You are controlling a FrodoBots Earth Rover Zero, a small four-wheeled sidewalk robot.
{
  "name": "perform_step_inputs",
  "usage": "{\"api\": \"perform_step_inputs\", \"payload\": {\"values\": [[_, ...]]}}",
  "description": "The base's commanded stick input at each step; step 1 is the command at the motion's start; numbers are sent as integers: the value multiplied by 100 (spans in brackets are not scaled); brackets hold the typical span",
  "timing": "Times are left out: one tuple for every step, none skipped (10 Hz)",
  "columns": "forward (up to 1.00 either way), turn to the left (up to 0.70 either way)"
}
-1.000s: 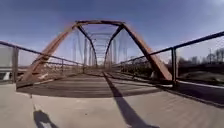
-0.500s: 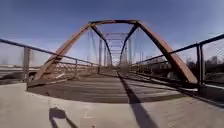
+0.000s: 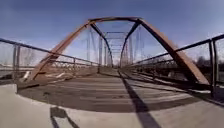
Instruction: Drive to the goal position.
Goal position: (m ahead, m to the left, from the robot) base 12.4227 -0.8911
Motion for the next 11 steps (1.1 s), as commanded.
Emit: {"api": "perform_step_inputs", "payload": {"values": [[85,0],[85,0],[85,-8],[85,-34],[85,-32],[85,-8],[85,0],[85,0],[85,0],[85,0],[85,0]]}}
